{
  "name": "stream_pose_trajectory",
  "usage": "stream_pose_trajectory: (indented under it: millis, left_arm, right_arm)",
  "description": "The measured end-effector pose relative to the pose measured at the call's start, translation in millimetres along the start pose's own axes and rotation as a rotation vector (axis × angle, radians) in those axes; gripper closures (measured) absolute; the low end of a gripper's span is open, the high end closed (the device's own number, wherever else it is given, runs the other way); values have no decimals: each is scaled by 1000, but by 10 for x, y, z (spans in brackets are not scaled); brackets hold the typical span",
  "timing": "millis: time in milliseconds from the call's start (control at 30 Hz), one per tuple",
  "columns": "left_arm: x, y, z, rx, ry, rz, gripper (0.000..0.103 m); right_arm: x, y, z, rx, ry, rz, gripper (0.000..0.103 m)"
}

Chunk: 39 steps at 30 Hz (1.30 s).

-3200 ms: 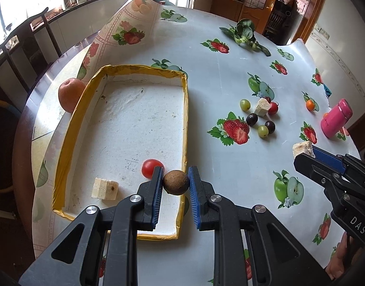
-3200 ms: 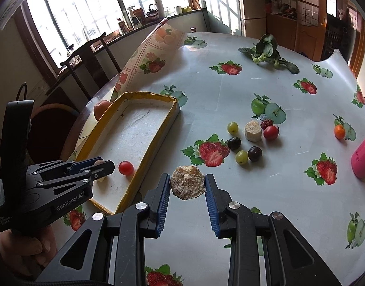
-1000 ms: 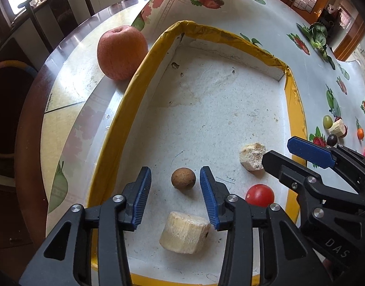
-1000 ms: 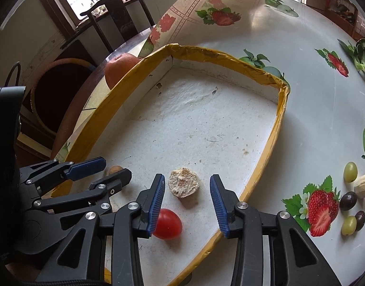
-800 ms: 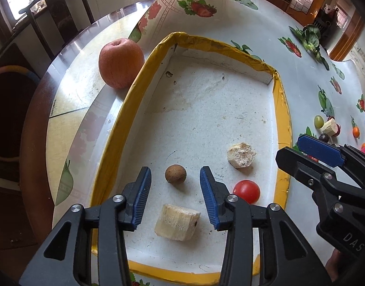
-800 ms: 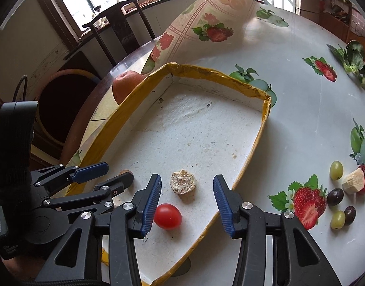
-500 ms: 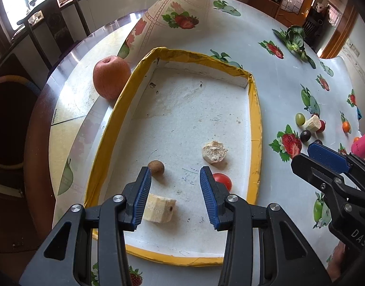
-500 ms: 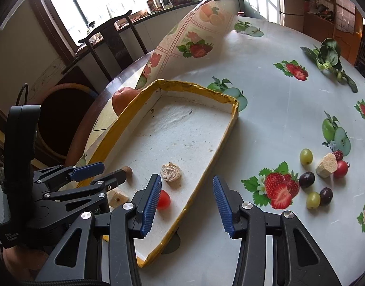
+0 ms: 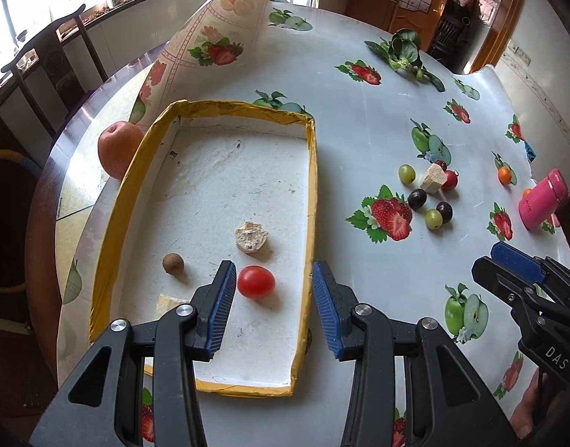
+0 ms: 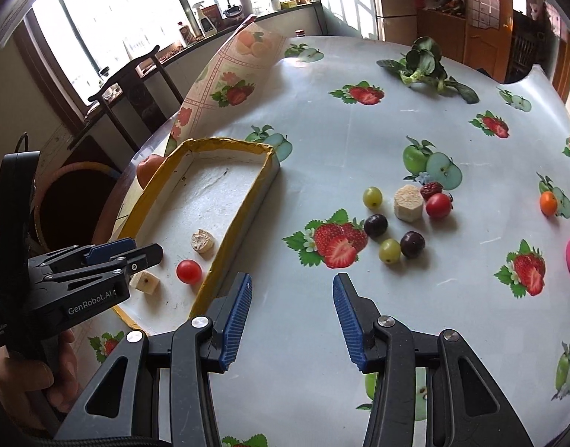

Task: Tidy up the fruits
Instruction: 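Move both tools back toward the remaining fruit cluster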

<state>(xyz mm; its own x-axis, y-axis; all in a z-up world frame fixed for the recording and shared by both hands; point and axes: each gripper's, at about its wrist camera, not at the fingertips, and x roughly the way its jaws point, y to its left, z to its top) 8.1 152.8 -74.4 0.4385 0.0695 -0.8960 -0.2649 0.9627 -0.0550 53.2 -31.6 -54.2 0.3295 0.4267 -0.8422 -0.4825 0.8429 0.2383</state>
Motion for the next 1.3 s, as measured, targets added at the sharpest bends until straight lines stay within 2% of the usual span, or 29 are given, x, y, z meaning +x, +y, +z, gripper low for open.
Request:
stream_pose_trajectory:
  millis: [367, 700, 1100, 1300]
  left_arm:
    - [-16, -367, -16, 51, 7, -36, 63]
    - [119, -750, -14, 97, 44, -86, 63]
    - [543, -1247, 118, 141, 98, -144, 63]
    - [780, -1384, 169, 130, 136, -176, 63]
  right_arm:
    - [-238, -447, -207, 72, -16, -50, 56]
    - [-253, -840, -278, 136, -17, -80, 56]
    - [-73, -1326, -71, 183, -16, -113, 56]
    - [172, -1457, 83, 175, -3, -106, 57]
